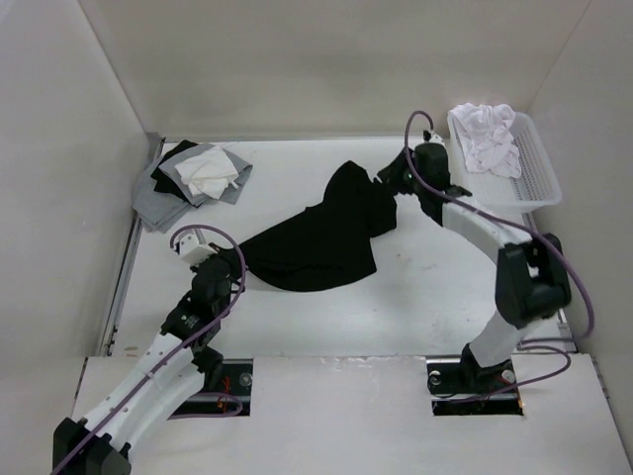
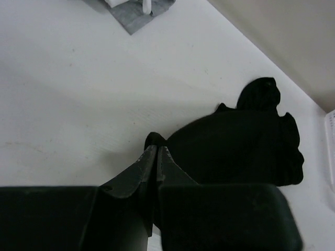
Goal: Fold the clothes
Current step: Flatten the tank top out
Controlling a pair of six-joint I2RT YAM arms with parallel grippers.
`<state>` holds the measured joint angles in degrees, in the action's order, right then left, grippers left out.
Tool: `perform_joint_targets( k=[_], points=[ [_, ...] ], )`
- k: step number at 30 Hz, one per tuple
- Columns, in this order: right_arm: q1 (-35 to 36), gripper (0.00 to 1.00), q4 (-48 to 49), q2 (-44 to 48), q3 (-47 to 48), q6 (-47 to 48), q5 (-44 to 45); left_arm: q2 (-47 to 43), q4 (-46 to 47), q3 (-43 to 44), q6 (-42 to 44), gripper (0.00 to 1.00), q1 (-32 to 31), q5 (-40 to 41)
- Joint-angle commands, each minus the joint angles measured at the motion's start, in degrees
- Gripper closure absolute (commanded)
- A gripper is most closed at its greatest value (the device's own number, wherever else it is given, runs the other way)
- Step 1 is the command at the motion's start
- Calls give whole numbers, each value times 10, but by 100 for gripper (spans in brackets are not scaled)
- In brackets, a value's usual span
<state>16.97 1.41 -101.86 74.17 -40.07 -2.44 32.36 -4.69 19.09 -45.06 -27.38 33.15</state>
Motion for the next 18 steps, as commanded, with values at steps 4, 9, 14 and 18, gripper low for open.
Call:
perform_joint_targets(
  k=[4, 9, 14, 18],
  points=[
    [61, 100, 65, 177, -268, -1, 38, 25, 27, -13, -22, 99, -7, -12],
    [90, 88, 73, 237, -396, -16, 35, 38, 48, -13, -18, 99, -3, -28],
    [127, 63, 84, 223, -441, -16, 25, 26, 48, -16, -18, 99, -1, -29],
    [128, 59, 133, 208, -459, -36, 4, 21, 42, -17, -19, 99, -1, -29]
  ],
)
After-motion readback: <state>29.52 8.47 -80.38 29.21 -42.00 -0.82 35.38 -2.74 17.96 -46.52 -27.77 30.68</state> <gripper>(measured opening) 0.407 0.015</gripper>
